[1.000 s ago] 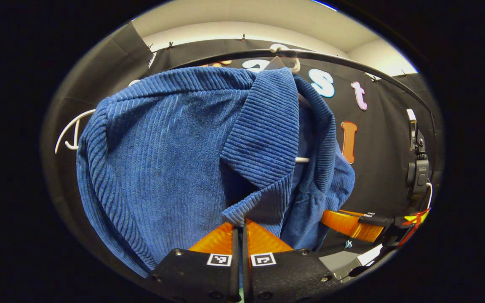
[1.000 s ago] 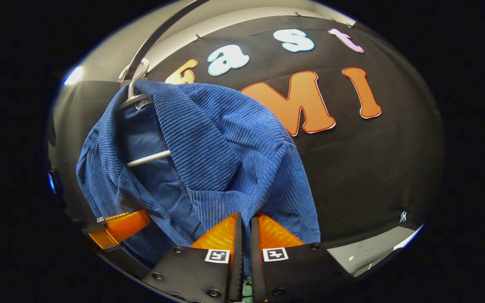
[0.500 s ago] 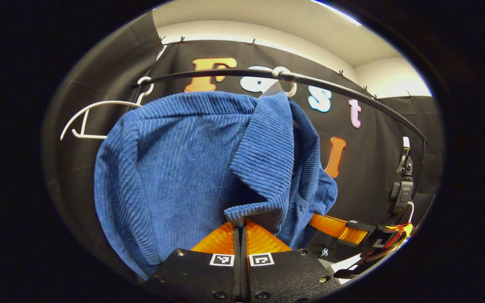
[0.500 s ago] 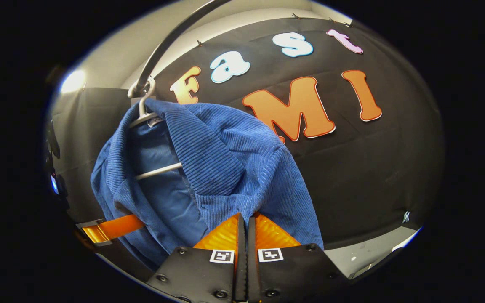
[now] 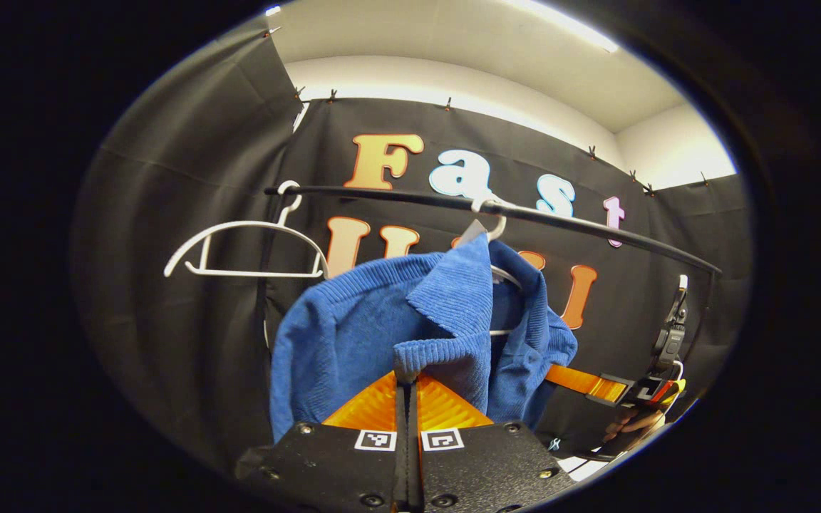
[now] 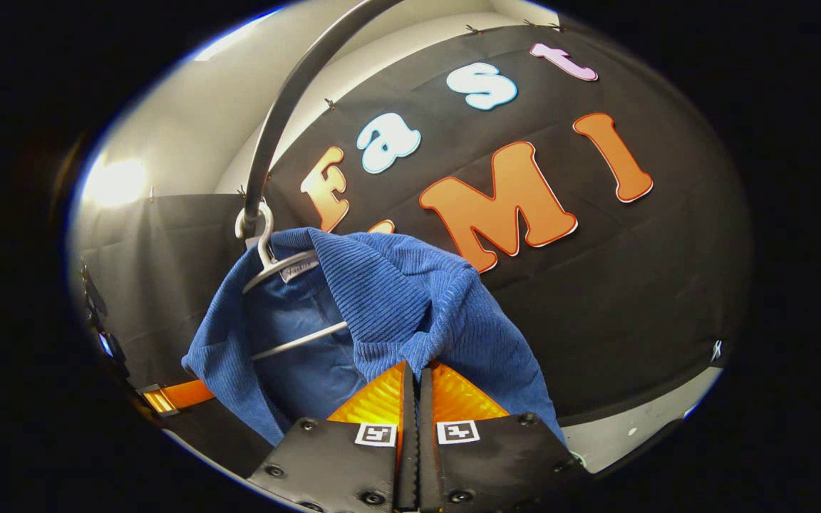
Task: Grasp the clothes on the hanger with both hands and then place them into the laundry hamper below.
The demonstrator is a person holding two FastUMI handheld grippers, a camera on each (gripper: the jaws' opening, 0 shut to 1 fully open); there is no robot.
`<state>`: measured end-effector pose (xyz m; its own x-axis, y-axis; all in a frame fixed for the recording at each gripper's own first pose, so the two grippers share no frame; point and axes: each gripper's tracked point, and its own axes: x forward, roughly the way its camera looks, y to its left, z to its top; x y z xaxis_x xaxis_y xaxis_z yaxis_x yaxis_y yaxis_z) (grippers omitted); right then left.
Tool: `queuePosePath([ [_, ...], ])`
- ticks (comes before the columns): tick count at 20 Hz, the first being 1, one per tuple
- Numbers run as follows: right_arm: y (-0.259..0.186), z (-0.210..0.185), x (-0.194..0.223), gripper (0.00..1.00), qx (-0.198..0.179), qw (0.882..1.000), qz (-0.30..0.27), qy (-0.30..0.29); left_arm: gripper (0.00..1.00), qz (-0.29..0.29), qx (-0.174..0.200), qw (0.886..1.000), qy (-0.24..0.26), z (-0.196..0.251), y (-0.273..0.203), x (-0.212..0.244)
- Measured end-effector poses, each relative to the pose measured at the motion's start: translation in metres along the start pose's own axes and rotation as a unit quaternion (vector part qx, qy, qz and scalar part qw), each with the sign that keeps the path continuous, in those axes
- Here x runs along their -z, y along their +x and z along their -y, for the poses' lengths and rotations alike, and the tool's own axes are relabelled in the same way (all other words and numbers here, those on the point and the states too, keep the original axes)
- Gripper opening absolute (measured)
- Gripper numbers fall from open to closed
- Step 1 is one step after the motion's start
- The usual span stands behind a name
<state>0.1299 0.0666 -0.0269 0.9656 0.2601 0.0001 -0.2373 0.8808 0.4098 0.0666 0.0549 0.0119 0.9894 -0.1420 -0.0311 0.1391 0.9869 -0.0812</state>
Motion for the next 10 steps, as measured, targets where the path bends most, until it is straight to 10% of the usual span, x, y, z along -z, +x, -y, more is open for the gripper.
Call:
queuePosePath([
  [10,0.01,0.021,-0.046,0.08,-0.049,0.99,0.021,0.127,0.0,0.073,-0.049,0.996,0.024,-0.044,-0.026,-0.091],
])
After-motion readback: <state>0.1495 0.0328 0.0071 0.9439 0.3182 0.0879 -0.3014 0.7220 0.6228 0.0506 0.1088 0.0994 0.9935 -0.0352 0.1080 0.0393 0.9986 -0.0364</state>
